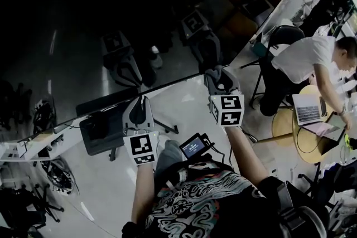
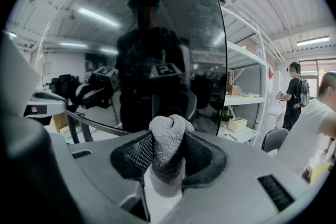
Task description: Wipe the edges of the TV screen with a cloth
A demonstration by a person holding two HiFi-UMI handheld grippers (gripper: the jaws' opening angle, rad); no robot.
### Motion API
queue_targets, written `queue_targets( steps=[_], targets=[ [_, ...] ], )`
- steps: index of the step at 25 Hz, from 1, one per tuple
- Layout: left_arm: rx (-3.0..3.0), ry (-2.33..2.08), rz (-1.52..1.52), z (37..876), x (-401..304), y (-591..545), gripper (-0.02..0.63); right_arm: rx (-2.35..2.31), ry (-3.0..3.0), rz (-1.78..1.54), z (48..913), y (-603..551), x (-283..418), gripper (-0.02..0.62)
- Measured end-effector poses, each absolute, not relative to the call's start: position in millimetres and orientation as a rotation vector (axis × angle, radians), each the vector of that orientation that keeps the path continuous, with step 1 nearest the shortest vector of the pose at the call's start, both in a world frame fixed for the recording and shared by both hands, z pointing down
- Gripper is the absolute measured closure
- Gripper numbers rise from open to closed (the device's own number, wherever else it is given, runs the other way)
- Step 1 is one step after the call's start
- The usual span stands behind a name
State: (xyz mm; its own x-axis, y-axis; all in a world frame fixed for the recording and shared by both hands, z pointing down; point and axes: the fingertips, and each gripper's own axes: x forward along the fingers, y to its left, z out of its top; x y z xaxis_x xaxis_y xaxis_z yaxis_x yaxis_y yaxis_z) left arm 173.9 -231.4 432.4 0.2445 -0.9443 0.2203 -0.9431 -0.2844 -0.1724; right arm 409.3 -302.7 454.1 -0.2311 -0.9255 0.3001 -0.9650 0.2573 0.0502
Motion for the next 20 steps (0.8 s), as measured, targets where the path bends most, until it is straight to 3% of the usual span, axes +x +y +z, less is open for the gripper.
queue_targets(
  steps=[20],
  targets=[
    [-2.449, 1.916, -0.446, 428.4, 166.8, -219.3, 0.571, 1.650, -2.337, 0.251, 451.9, -291.2, 377.1, 0.428]
  ],
)
